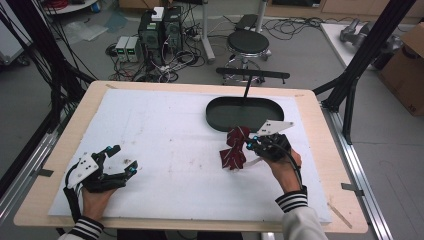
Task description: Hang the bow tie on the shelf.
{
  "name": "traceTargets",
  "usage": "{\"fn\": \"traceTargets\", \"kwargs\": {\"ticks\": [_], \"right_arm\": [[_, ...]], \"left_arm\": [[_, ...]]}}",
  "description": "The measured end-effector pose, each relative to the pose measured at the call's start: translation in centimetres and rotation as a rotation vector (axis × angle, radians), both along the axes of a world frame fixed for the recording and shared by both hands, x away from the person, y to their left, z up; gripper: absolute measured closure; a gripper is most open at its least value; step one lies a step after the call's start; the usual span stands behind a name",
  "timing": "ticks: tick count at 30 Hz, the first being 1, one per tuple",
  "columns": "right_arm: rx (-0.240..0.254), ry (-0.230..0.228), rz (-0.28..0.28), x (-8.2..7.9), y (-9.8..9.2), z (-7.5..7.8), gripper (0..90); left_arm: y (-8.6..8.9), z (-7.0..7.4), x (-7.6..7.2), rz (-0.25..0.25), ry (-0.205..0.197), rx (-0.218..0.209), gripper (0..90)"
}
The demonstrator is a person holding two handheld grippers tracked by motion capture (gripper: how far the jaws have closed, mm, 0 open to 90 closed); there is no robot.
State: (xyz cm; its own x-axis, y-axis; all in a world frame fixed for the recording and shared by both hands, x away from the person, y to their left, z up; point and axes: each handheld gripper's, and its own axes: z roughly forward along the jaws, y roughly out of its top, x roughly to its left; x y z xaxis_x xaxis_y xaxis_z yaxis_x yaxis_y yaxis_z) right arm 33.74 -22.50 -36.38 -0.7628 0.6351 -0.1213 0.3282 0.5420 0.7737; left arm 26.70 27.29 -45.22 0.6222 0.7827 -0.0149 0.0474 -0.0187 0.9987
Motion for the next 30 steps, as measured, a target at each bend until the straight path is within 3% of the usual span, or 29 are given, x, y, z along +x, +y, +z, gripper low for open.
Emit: {"fn": "traceTargets", "kwargs": {"ticks": [7, 15, 30], "right_arm": [[0.019, -0.068, 0.011, 0.4, 1.0, 1.5, 88.6], [0.089, -0.106, 0.014, 0.9, 1.5, 3.1, 88.6], [0.137, -0.195, -0.015, 2.2, 2.0, 6.1, 88.6]], "left_arm": [[0.0, 0.0, 0.0, -0.001, 0.0, 0.0, 14.2], [0.0, 0.0, 0.0, -0.002, 0.0, -0.002, 14.2], [0.1, 0.0, 0.0, -0.003, 0.002, -0.007, 14.2]]}}
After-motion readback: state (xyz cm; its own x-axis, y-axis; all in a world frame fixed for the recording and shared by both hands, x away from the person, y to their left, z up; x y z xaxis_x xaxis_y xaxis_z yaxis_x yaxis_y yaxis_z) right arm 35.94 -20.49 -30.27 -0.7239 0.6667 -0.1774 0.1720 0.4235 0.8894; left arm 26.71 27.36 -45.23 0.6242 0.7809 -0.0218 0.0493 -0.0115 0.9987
